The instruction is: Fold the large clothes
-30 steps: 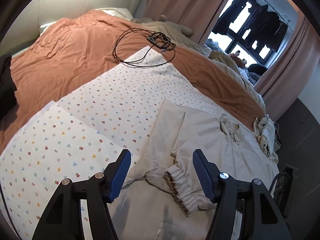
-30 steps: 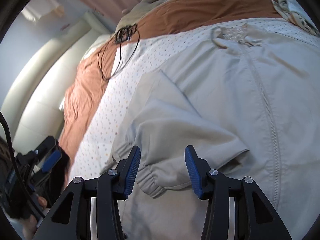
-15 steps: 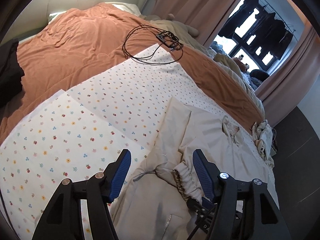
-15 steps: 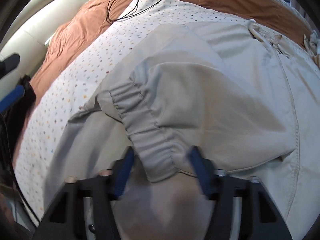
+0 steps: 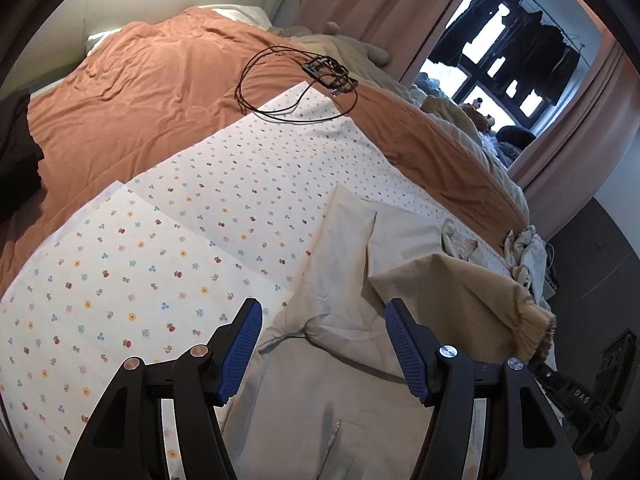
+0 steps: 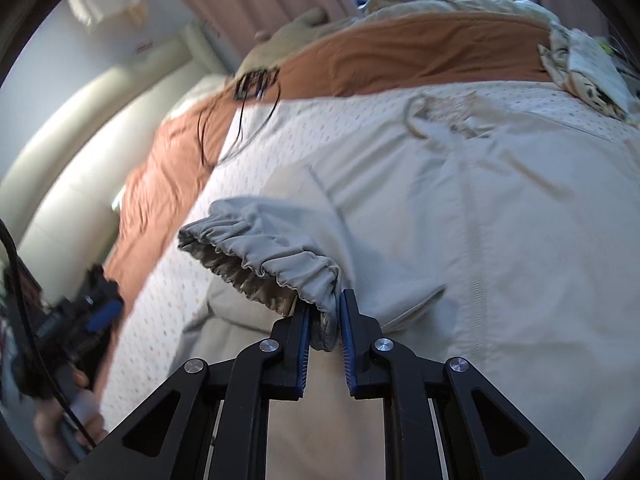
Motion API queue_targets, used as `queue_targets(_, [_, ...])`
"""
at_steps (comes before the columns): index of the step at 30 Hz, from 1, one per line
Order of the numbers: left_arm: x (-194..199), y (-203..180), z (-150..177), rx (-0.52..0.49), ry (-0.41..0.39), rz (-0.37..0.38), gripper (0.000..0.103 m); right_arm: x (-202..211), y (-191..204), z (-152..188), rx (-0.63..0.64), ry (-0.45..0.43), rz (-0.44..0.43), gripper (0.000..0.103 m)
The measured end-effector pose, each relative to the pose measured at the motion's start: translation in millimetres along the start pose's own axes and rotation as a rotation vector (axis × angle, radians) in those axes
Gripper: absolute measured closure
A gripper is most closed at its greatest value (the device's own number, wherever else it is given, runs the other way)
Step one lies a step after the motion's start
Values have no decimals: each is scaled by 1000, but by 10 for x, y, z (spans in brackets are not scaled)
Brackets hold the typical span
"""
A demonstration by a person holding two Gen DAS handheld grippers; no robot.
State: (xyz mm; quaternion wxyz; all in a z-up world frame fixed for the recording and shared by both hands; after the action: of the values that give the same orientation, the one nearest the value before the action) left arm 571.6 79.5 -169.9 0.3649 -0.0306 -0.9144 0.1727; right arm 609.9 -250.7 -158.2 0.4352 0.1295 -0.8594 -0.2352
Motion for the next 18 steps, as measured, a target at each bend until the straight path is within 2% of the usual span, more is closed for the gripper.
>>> queue_targets(5, [-46, -93, 13, -17, 4, -2, 38, 330, -463, -257, -141, -126, 14, 89])
queue_targets(8, [-85, -144, 23, -16, 3, 2, 38, 451, -892, -335, -278, -202, 95, 86])
queue_targets(9, [-101, -153, 29, -18, -1, 3, 38, 477, -1068, -348, -330, -223, 144, 72])
queue_targets(10, [-127, -161, 36, -20, -1, -1, 38, 488, -1243, -340, -383, -231, 193, 63])
queue_targets(11, [-166, -162, 48, -23, 2, -7, 38, 495, -1365, -338, -419, -236, 209, 46])
queue_targets(12, [-205, -160, 61, -25, 6, -10, 38, 483, -1497, -329, -455, -236, 207, 35])
queue_targets(15, [-374, -126, 82, -9, 49, -21, 38, 417, -1720, -319, -518, -196, 219, 35])
queue_targets(18, [-457, -106, 62, -3, 53, -26, 38, 340, -1811, -292, -530, -166, 242, 35])
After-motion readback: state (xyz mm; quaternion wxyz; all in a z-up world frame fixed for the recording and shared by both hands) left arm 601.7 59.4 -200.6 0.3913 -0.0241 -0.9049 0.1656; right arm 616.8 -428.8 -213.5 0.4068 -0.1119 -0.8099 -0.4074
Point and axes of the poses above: each gripper's, at about its wrist camera, not at the fingertips, and x roughly against the way its jaws point, y to its left, z to its underside, the point moved 6 cm from there along -x, roughly the way its jaws point, and after that the axes turned 11 degrees about -x, right-handed, at the moved point
